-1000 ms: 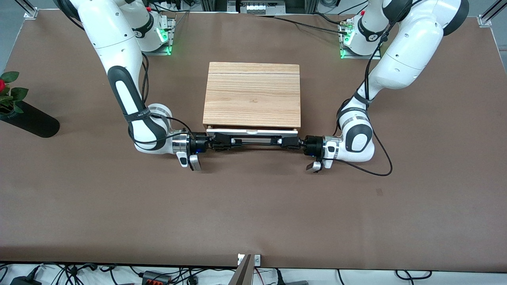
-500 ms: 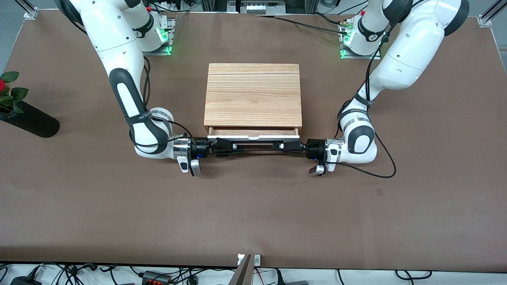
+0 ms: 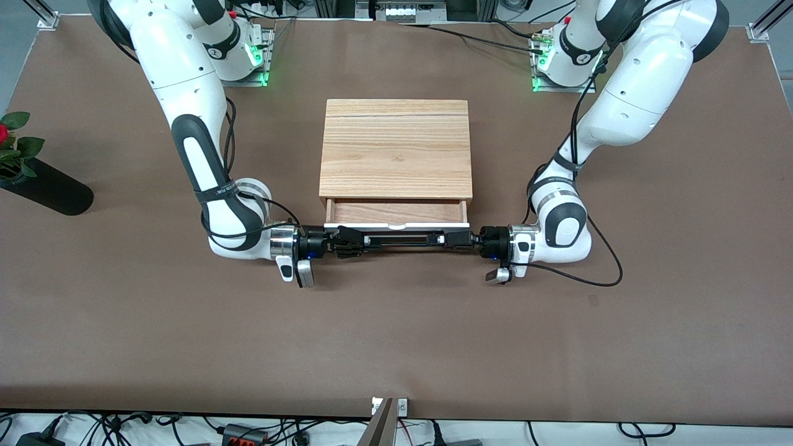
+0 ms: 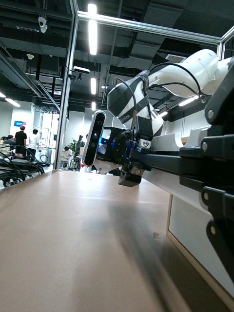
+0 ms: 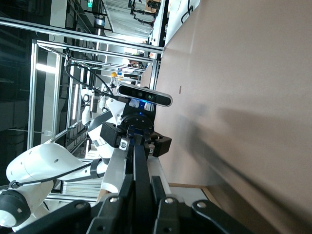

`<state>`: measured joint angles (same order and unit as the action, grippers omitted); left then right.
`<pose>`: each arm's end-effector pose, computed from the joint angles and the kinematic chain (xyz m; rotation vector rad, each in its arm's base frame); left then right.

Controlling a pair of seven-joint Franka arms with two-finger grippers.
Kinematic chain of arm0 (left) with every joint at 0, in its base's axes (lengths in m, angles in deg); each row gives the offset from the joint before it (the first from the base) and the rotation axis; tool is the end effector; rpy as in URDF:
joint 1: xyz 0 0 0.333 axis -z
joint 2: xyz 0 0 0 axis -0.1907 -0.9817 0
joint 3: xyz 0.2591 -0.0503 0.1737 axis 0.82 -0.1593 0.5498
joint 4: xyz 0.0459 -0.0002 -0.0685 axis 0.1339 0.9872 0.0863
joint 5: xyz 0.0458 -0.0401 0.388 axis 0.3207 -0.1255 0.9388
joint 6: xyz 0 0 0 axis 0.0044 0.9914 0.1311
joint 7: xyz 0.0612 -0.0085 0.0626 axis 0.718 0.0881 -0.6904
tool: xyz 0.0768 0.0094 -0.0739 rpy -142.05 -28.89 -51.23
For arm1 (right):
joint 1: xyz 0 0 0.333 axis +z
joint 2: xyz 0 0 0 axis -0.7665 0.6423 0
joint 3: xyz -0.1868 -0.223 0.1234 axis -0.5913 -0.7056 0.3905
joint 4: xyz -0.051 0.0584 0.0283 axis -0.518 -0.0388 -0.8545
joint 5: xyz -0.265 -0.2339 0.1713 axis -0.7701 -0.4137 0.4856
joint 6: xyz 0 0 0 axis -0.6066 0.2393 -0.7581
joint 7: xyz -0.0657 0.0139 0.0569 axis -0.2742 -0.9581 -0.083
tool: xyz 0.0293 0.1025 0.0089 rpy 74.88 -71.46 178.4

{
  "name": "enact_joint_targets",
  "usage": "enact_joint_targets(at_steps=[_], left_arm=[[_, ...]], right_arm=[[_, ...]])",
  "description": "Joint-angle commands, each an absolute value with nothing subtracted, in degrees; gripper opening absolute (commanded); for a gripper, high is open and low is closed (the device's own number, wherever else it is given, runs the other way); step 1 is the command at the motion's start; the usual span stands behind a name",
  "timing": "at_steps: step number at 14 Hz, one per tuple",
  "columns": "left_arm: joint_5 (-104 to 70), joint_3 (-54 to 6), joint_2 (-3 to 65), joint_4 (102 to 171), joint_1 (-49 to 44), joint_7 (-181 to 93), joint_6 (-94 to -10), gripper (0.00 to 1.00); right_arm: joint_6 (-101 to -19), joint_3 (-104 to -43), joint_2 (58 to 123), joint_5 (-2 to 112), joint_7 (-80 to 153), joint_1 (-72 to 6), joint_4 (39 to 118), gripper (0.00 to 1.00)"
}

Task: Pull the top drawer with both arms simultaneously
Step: 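Pull the drawer handle outward with both grippers together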

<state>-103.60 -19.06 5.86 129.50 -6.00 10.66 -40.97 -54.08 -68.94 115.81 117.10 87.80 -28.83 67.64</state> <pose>0.6248 -0.2648 0.1496 1.5521 0.0934 -0.0815 0.6347 0.3132 0.1757 -1.7145 -0.1476 -0.1135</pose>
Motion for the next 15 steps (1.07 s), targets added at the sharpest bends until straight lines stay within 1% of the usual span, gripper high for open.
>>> enact_joint_targets(at_steps=[1,2,3,4,5,6,7,8,9,10,11,13,15], left_arm=[[-104.72,-19.73,5.93,129.15,-4.05,7.16,-40.86,0.17],[-104.72,-19.73,5.85,129.15,-4.05,7.16,-41.48,0.17],[-104.63,-19.73,5.85,128.80,-4.05,7.16,-41.49,0.17],[-104.63,-19.73,5.85,128.54,-4.05,7.16,-41.49,0.17],[-104.63,-19.73,5.85,128.54,-4.05,7.16,-41.49,0.17],[-104.63,-19.64,5.85,128.54,-4.05,7.16,-41.49,0.18],[-104.63,-19.73,5.76,128.54,-4.05,7.16,-41.49,0.22],[-104.80,-19.73,5.50,128.54,-4.05,7.16,-41.49,0.36],[-104.80,-19.73,5.32,128.54,-4.05,7.16,-41.49,0.57],[-104.89,-19.73,5.23,128.54,-4.05,7.59,-41.49,0.95],[-104.81,-19.73,5.23,128.45,-4.14,7.95,-41.40,1.00],[-104.54,-19.73,5.49,128.27,-4.05,7.69,-41.49,1.00],[-104.02,-19.64,5.41,126.79,-4.05,7.34,-41.49,1.00]], right_arm=[[-60.48,-68.06,117.90,119.55,87.31,-28.07,61.62,0.07],[-60.57,-68.15,117.90,119.55,87.31,-28.07,61.62,0.10],[-60.57,-68.06,117.90,119.55,87.31,-28.07,61.62,0.32],[-60.75,-68.15,117.73,119.46,87.31,-27.72,61.62,0.87],[-61.53,-68.06,117.38,119.72,87.31,-27.37,61.62,1.00],[-61.89,-67.98,117.29,119.72,87.31,-27.62,61.62,1.00],[-61.89,-67.98,117.20,119.72,87.31,-27.80,61.62,1.00],[-61.89,-67.98,117.20,119.72,87.22,-27.72,61.71,1.00],[-61.89,-67.98,117.20,119.72,87.22,-27.71,61.71,1.00],[-61.89,-67.98,117.03,119.63,86.87,-27.80,61.71,1.00],[-61.81,-68.06,116.68,119.11,85.22,-28.06,61.71,1.00],[-61.80,-68.24,115.54,117.45,81.44,-27.98,61.71,1.00],[-61.72,-68.33,114.83,113.41,80.11,-28.33,61.71,1.00]])
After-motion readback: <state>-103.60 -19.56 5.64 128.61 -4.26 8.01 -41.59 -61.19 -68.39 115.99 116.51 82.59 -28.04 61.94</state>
